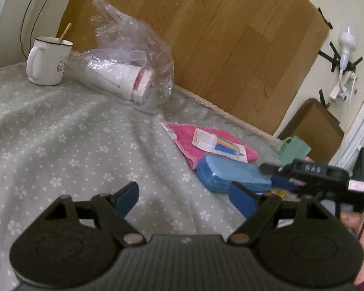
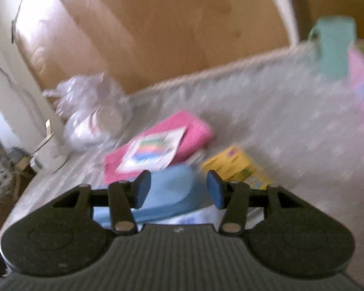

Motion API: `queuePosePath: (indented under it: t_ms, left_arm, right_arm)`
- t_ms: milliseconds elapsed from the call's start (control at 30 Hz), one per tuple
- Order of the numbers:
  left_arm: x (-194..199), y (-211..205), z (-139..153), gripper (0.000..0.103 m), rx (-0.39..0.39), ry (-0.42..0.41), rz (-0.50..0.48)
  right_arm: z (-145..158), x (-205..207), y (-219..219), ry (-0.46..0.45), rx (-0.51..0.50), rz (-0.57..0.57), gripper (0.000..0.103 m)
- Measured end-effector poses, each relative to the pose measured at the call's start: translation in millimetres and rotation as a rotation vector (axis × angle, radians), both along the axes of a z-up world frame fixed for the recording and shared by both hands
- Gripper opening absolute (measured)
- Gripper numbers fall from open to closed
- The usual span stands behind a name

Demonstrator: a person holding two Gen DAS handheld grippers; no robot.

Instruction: Organize soft objects

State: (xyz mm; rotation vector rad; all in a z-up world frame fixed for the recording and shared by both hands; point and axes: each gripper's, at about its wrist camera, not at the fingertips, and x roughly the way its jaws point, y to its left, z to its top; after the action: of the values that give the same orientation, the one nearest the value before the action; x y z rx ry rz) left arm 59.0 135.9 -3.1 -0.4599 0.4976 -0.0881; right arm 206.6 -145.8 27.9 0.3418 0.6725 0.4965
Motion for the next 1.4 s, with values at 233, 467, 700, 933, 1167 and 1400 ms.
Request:
queuePosePath:
  t_ms: [233, 467, 700, 933, 1167, 1400]
  left_arm:
    - [-5, 21, -6, 0.084, -0.141, -0.028, 0.048]
    - [-4, 25, -7, 0.084, -0.166, -0.020, 0.061]
    - [-10, 9, 0, 0.084, -0.066, -0.062, 0.049]
    - [-11, 5, 3, 0.086, -0.044, -0.090, 0.040]
    - [-10, 22, -2, 0.087, -0.136, -0.078, 0.065]
    - [-9, 21, -2, 0.090, -0.129, -0.075, 0.053]
  right_arm:
    - [12, -77, 31, -0.014, 0.022, 0.313, 0.051]
    - [21, -157, 62, -0.382, -0.338, 0.404, 0.086]
    - [8, -82, 91, -0.317, -0.436, 0.446, 0.093]
    - [1, -46, 109, -0.242, -0.469, 0.554, 0.062]
    - [7, -83, 114, -0.235, -0.467, 0.573, 0.054]
    - [8, -146, 86, -0.210, -0.394, 0.588, 0.022]
